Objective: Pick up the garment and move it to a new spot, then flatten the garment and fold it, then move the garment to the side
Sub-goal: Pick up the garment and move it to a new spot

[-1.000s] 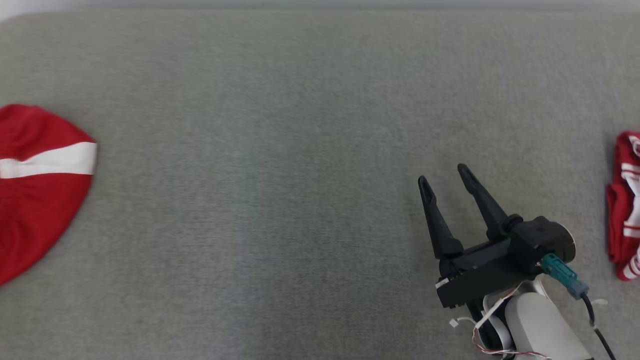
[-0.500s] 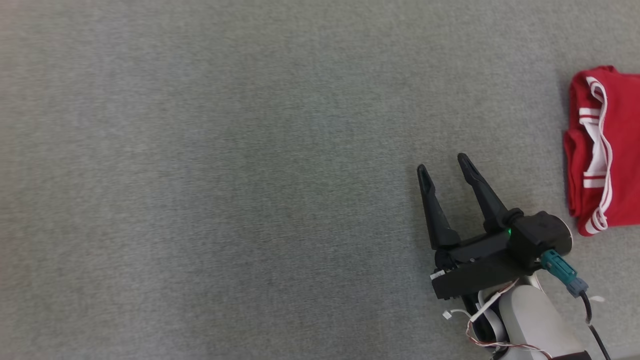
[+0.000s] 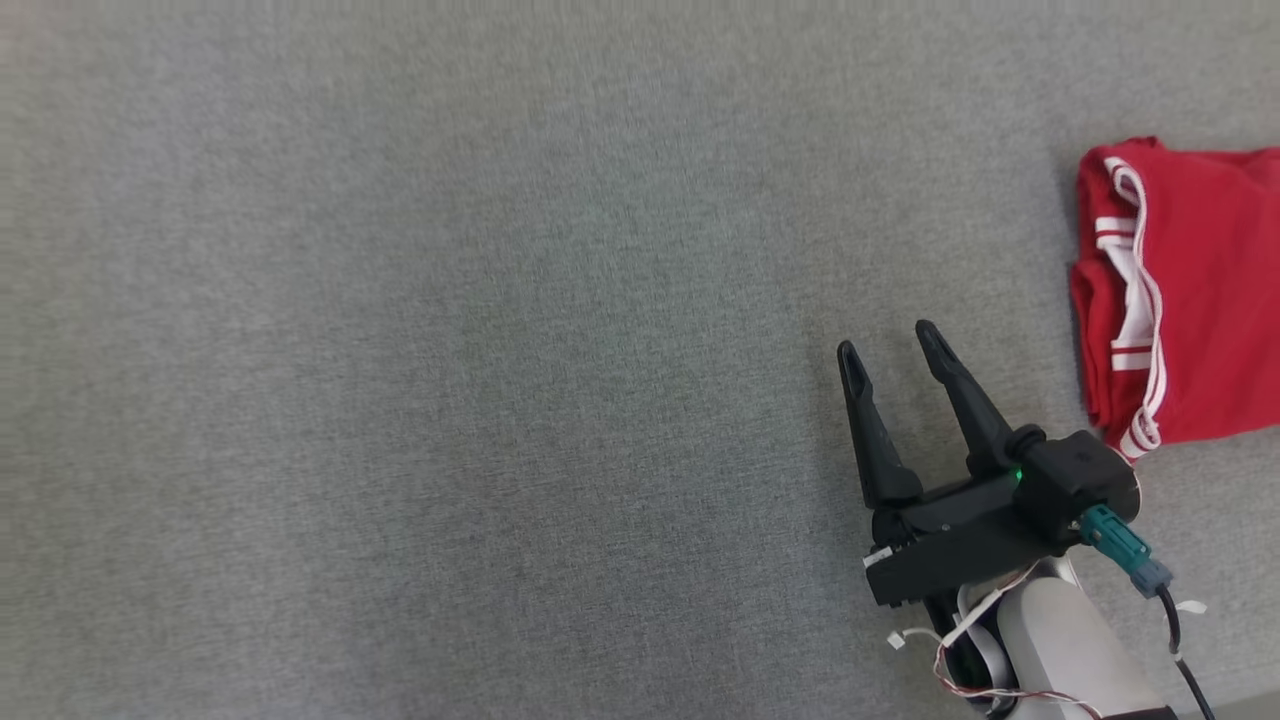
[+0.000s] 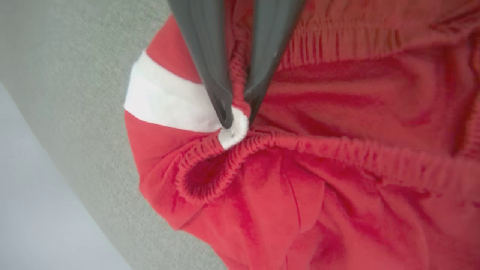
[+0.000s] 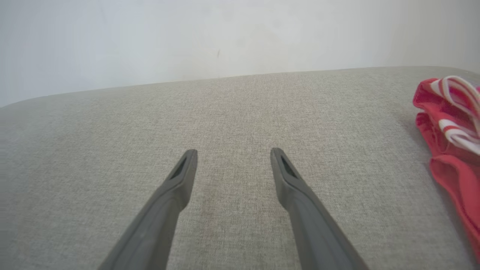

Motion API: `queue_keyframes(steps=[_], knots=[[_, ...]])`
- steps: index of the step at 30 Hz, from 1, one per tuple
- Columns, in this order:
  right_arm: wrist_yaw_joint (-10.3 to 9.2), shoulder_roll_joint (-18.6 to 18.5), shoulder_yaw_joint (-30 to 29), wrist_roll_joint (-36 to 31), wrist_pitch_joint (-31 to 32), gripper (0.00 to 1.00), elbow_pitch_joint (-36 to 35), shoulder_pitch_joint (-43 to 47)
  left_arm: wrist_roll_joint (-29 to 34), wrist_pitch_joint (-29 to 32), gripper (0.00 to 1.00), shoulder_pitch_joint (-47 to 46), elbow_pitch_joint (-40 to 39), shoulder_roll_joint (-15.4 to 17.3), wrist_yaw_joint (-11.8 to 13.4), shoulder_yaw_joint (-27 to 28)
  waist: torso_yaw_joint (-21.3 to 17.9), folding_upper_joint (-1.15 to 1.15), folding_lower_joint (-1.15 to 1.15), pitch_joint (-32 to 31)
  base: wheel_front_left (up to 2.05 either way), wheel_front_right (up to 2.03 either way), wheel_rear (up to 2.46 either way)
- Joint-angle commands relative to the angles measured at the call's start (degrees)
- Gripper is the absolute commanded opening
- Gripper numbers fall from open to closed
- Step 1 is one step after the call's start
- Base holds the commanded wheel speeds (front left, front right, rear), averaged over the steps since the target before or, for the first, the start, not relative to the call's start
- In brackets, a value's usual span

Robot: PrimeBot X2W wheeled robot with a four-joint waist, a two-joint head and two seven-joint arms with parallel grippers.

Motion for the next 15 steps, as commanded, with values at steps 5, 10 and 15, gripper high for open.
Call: queue_keyframes(steps=[5, 10, 15], knots=[[-0.15, 0.23, -0.20, 0.72, -0.53, 1.00, 1.23, 2.08, 2.02, -3.91, 0.00, -0.22, -3.52, 0.43, -1.03, -0.24, 1.79, 0.00, 0.00, -6.92, 0.00, 0.00, 0.00], [-0.15, 0.31, 0.10, 1.61, -0.70, 1.00, 2.71, 3.50, 2.11, -4.48, 0.00, -1.92, -7.93, -0.02, -2.53, -2.09, 2.16, 0.00, 0.00, -12.58, 0.00, 0.00, 0.00], [-0.15, 0.55, 0.49, 2.54, -0.94, 1.00, 4.02, 5.17, 1.29, -2.61, 0.00, -3.90, -15.06, -1.99, -3.27, -5.90, 1.42, 0.00, 0.00, -18.09, 0.00, 0.00, 0.00]])
